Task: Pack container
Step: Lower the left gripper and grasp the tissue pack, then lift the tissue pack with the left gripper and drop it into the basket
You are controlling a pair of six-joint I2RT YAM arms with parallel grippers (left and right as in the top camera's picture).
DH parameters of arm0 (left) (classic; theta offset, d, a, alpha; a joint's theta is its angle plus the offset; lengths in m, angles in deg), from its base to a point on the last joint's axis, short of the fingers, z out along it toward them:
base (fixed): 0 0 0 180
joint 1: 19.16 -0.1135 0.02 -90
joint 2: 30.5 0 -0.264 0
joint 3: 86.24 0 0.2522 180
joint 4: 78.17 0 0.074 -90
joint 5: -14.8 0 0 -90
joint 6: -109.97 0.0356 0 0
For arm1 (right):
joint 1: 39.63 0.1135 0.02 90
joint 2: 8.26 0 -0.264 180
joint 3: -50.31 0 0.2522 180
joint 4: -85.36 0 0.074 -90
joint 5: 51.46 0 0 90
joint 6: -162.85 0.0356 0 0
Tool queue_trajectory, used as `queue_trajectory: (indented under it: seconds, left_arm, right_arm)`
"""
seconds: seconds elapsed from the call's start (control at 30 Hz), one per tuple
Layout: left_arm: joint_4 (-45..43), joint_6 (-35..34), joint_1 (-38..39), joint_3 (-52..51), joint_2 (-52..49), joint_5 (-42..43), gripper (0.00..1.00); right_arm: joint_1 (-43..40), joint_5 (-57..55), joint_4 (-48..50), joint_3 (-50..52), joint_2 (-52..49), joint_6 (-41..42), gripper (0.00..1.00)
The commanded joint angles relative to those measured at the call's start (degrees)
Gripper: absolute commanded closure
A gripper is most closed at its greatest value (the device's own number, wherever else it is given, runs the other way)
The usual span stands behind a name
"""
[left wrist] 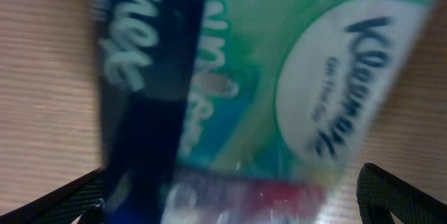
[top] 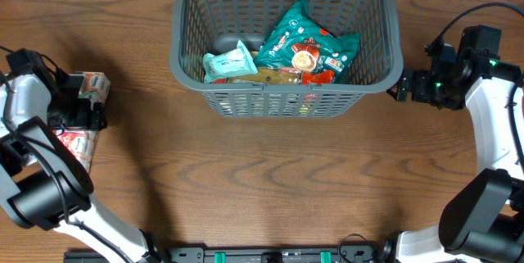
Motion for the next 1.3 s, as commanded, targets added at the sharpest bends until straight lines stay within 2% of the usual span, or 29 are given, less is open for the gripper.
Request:
queue_trajectory:
  seconds: [0.0, 0.07, 0.13, 0.27, 0.33, 0.37, 0.4, 0.5, 0.7, 0.77, 0.87, 1.0, 1.1, 1.27]
  left_arm:
    - [-0.15, 0.94, -0.02, -0.07, -1.9, 1.03, 0.02]
    - [-0.11, 0.94, -0.02, -0.07, -2.47, 1.05, 0.03]
    - [-0.13, 0.83, -0.02, -0.13, -2.56, 1.11, 0.09]
    - [0.15, 0.42, -0.02, -0.13, -2.54, 2.38, 0.58]
    - [0.15, -1.86, -0.02, -0.13, -2.54, 2.56, 0.78]
    - [0.17, -3.1, -0.02, -0.11, -2.54, 2.54, 0.91]
    - [0.2, -4.17, -0.02, -0.11, -2.51, 2.56, 0.94]
    - [1.25, -7.85, 0.28, -0.11, -2.05, 2.58, 0.94]
    - [3.67, -9.84, 2.58, 1.6, 2.08, 7.04, 0.95]
    - [4.66, -13.31, 3.93, 3.45, 4.83, 7.04, 0.94]
    - [8.07, -14.38, 6.25, 7.72, 8.94, 7.08, 0.94]
    - [16.44, -15.28, 10.75, 19.06, 13.42, 7.06, 0.94]
    - [23.17, -15.43, 14.99, 31.34, 14.88, 7.08, 0.94]
    - [27.12, -14.27, 23.76, 49.77, 15.1, 7.06, 0.94]
  right_arm:
    - [-0.42, 0.17, -0.66, -0.15, 0.42, -0.87, 0.01]
    - [-0.42, 0.13, -0.81, -0.15, 0.42, -0.87, 0.01]
    - [-0.42, 0.04, -0.76, -0.17, 0.42, -0.87, 0.01]
    - [-0.42, 0.02, -0.76, -0.17, 0.42, -0.87, 0.01]
    - [-0.42, 0.02, -0.79, -0.17, 0.42, -0.87, 0.01]
    - [-0.42, 0.02, -0.76, -0.17, 0.42, -0.87, 0.01]
    - [-0.42, 0.02, -0.76, -0.17, 0.42, -0.87, 0.01]
    - [-0.42, 0.02, -0.76, -0.17, 0.42, -0.87, 0.01]
    - [-0.42, 0.02, -0.76, -0.17, 0.42, -0.87, 0.01]
    - [-0.42, 0.02, -0.79, -0.17, 0.42, -0.87, 0.01]
    - [-0.42, 0.04, -0.79, -0.17, 0.42, -0.85, 0.01]
    - [-0.42, 0.02, -0.79, -0.17, 0.42, -0.85, 0.01]
    - [-0.42, 0.04, -0.79, -0.17, 0.42, -0.85, 0.01]
    - [-0.42, 0.02, -0.79, -0.17, 0.42, -0.85, 0.01]
